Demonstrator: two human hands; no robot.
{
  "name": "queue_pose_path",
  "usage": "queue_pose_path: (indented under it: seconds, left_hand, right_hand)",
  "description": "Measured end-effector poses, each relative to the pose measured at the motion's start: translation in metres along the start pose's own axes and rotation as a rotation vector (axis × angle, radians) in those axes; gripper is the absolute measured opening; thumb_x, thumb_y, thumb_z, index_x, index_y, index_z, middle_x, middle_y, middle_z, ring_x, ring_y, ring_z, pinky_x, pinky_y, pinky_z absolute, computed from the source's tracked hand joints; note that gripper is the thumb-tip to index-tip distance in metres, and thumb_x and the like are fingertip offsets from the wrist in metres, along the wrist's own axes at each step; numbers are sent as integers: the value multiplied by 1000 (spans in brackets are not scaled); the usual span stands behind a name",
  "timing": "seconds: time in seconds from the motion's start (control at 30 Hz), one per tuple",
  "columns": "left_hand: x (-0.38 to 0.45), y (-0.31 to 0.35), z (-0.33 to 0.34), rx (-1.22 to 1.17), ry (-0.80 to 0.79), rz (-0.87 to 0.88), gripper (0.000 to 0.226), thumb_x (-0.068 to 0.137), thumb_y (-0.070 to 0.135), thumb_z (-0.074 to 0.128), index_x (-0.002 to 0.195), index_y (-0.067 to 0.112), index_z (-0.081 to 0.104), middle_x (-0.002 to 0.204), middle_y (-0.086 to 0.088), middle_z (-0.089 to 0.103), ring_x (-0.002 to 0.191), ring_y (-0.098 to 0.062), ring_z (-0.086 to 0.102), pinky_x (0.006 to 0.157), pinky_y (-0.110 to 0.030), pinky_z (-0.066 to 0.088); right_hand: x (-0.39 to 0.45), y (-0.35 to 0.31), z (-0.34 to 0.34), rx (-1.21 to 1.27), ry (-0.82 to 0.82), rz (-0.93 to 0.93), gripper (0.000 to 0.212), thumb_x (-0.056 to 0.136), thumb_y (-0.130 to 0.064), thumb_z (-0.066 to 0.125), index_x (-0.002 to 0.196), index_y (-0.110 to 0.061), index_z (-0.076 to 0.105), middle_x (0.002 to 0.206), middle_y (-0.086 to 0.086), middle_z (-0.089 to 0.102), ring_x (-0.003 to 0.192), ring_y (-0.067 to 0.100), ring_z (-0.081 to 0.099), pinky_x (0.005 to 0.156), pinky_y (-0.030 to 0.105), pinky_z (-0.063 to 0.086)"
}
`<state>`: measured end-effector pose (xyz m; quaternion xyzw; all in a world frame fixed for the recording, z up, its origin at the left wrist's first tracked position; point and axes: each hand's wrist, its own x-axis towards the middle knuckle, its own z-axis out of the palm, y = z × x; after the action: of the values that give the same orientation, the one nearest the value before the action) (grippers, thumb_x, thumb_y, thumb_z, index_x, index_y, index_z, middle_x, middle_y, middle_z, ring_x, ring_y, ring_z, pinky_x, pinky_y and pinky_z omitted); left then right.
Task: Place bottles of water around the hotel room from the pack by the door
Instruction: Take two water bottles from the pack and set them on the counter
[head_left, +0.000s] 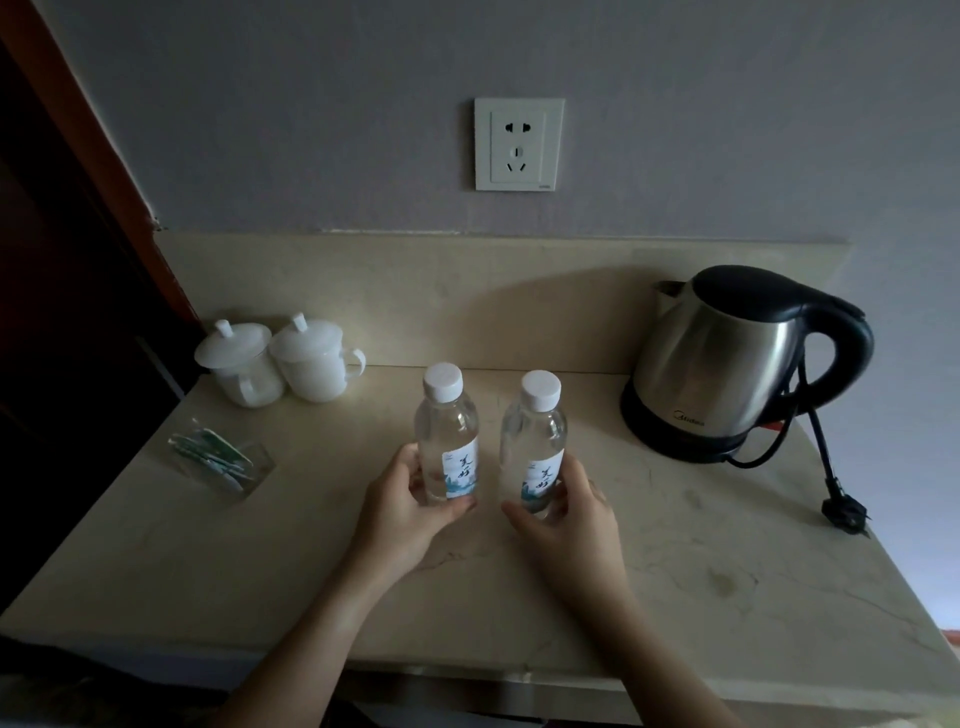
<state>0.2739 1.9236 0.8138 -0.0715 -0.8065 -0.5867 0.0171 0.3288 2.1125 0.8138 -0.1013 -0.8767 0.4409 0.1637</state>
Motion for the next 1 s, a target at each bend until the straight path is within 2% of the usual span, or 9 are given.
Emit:
queue_pose_path:
  seconds: [0.13,0.3,0.37,0.47,0.6,0.73,0.8,0.87,1.0]
  left_hand:
    - [24,-3,-7,-6,-132,20,56,62,22,89,107,47,66,110,15,74,106,-5,68,94,-31,52]
    - [62,0,-4,66,-150,50,53,65,22,87,109,39,65,102,13,75,86,-6,67,84,-33,53]
    - [77,0,-1,80,-152,56,52,67,23,86,111,40,64,102,11,75,82,-11,67,83,-36,54]
    - [97,-3,4,67,-129,66,49,73,16,85,113,36,65,99,6,76,86,-12,70,83,-31,55]
    - [119,-6,16,50,-100,48,45,75,19,83,115,27,64,99,12,74,90,-4,71,86,-28,54]
    - [131,-8,27,-8,-89,27,65,75,28,83,131,26,51,123,13,67,114,0,63,99,-27,48]
    - [135,-8,29,2,-87,30,57,79,20,80,127,31,51,117,18,67,107,6,63,99,-26,48]
    - [139,-8,29,18,-82,35,52,82,19,78,125,35,53,114,14,69,104,0,66,99,-32,51]
    - [147,-9,30,30,-80,72,52,78,33,74,127,34,57,118,11,70,109,-6,66,101,-40,50]
  right_hand:
    - [12,-5,4,-25,11,27,67,73,-49,73,133,-38,45,99,-17,62,92,11,56,76,32,52]
    - [40,-13,11,-92,80,93,68,73,-54,71,132,-40,41,103,-12,65,96,16,59,77,35,51]
    - [54,-13,15,-83,126,61,67,73,-51,74,131,-35,44,102,-8,68,96,21,61,81,39,50]
    - [79,-13,21,-135,150,46,64,74,-52,73,128,-27,47,103,-4,69,100,24,60,86,38,43]
    - [107,-13,30,-195,167,59,56,76,-53,72,114,-21,47,102,1,69,99,28,60,79,37,36]
    - [125,-15,40,-196,165,74,51,77,-51,72,102,-15,45,101,5,71,98,32,63,77,38,38]
    - [127,-15,42,-219,151,77,49,80,-50,69,104,-14,45,104,7,70,101,33,62,80,39,37]
    - [127,-14,41,-223,130,82,47,83,-46,67,111,-15,46,108,7,69,105,33,61,84,39,38]
    - [129,-15,40,-232,116,76,47,85,-45,66,118,-17,48,112,6,69,107,33,61,87,40,40]
